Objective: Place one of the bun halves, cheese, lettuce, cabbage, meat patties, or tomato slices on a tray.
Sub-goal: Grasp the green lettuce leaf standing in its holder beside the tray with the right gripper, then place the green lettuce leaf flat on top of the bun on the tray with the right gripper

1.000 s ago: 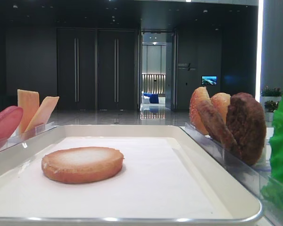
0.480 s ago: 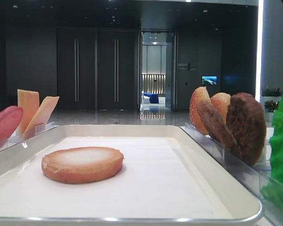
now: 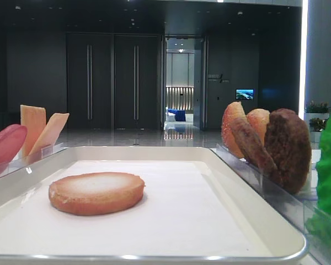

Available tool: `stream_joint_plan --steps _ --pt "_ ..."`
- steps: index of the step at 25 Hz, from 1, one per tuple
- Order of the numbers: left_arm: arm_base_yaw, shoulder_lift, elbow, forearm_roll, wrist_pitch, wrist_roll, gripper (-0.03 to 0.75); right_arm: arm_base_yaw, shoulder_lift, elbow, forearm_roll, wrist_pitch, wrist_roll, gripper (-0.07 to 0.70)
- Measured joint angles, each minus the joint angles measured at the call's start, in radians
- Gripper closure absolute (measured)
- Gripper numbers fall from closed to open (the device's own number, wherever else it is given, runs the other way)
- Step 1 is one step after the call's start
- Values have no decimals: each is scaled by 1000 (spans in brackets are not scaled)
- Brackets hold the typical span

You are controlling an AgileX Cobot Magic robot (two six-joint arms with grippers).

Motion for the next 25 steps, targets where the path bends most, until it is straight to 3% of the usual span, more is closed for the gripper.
stream_joint_plan --steps 16,20,25 --pt "0 0 0 0 0 0 307 0 0 -231 60 147 -91 604" --pt "0 0 0 0 0 0 307 0 0 -242 144 84 -141 604" --pt "0 0 0 0 0 0 307 0 2 -242 403 -116 -309 604"
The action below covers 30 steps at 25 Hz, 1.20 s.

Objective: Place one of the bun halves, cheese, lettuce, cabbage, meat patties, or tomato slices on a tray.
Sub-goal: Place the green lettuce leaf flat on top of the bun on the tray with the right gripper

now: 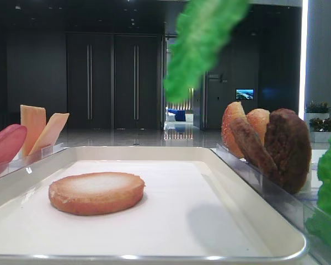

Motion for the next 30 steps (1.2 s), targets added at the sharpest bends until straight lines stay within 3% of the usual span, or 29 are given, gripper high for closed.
stream_joint_plan --steps 3,7,22,30 --pt "0 0 0 0 0 0 307 0 16 -1 170 -88 -130 604" --pt "0 0 0 0 0 0 307 0 80 -2 292 -122 -232 604" --pt "0 0 0 0 0 0 307 0 298 -18 359 -275 -370 604" --pt "0 0 0 0 0 0 307 0 366 -52 379 -307 -375 604"
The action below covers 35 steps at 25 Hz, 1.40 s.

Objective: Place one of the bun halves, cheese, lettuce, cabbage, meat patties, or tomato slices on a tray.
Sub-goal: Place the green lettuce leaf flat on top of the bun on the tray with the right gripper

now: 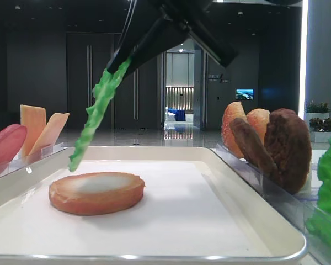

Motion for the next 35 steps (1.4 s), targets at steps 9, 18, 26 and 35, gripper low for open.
stream_joint_plan --steps 9,18,26,35 --pt "0 0 0 0 0 0 307 0 80 -37 79 -2 -45 604" --pt "0 0 0 0 0 0 307 0 105 -67 132 -5 -66 604" --pt "0 0 0 0 0 0 307 0 105 -78 180 -17 -100 604" --pt "0 0 0 0 0 0 307 0 117 -78 183 -43 -102 604"
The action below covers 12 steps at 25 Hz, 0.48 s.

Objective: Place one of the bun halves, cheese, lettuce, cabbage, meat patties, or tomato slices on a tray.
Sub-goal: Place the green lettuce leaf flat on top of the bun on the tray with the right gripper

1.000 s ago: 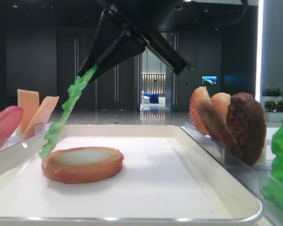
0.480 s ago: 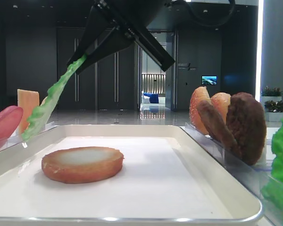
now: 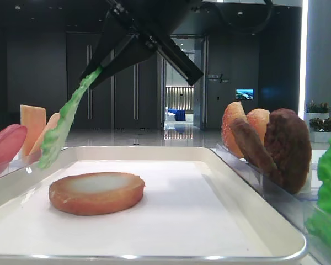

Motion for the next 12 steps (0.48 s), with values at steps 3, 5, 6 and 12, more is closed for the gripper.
stream_joint_plan --steps 3,5,6,12 --pt "0 0 0 0 0 0 307 0 27 0 0 19 -1 604" --pt "0 0 0 0 0 0 307 0 41 0 0 30 -1 604" --pt "0 0 0 0 0 0 307 0 43 0 0 34 -1 604" --pt "0 0 0 0 0 0 307 0 43 0 -1 50 -26 604"
